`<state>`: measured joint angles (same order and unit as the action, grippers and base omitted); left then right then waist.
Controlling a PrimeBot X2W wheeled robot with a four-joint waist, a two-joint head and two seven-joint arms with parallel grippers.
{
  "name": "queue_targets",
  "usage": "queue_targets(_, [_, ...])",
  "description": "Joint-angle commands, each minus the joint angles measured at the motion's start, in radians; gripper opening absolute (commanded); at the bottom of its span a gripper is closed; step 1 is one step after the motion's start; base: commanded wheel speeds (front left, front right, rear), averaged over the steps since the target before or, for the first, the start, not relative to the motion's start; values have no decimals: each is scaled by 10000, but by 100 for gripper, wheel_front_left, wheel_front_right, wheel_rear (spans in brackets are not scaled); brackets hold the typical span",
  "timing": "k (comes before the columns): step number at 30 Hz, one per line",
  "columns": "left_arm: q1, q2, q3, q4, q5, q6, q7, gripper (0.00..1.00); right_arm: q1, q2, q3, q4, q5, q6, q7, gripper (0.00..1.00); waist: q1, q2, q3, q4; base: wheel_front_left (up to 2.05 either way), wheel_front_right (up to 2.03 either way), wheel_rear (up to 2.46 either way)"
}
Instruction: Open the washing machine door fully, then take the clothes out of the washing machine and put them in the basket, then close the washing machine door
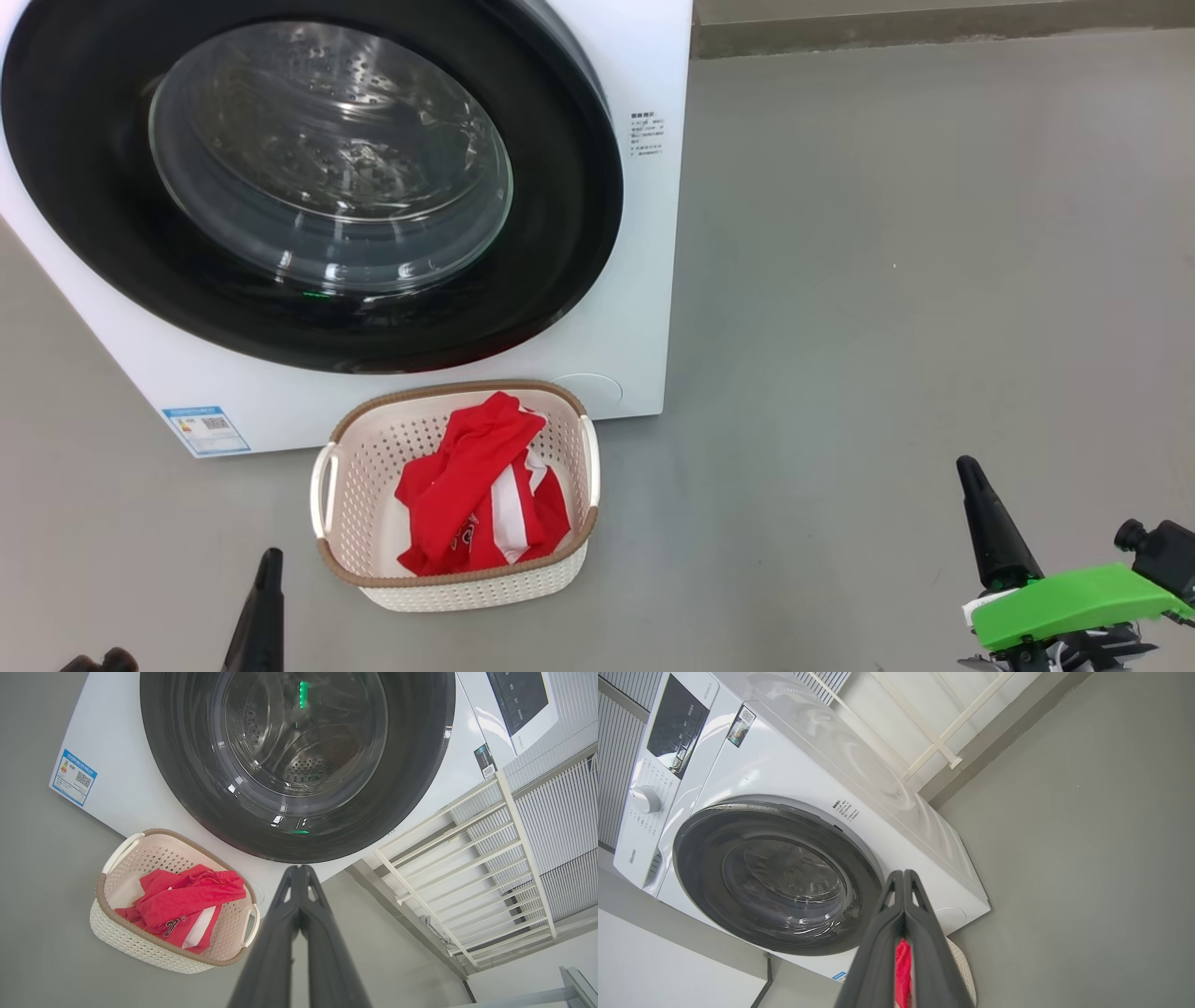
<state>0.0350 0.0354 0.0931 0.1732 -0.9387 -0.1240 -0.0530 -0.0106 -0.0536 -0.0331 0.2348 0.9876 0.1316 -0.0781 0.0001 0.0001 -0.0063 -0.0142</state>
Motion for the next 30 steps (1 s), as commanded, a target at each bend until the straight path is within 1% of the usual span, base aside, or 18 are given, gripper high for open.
queue_targets(1, [-474,111,162,-162,-287,-37,56,0,-583,-129,5,-220,275,-4,72,0,-1,-1,2,3,0,0,0])
queue_targets(30, [-953,130,187,278,-3491,-52,861,0,-767,-135,-281,-67,3342,-7,896,0,-1,-1,48,72,0,0,0])
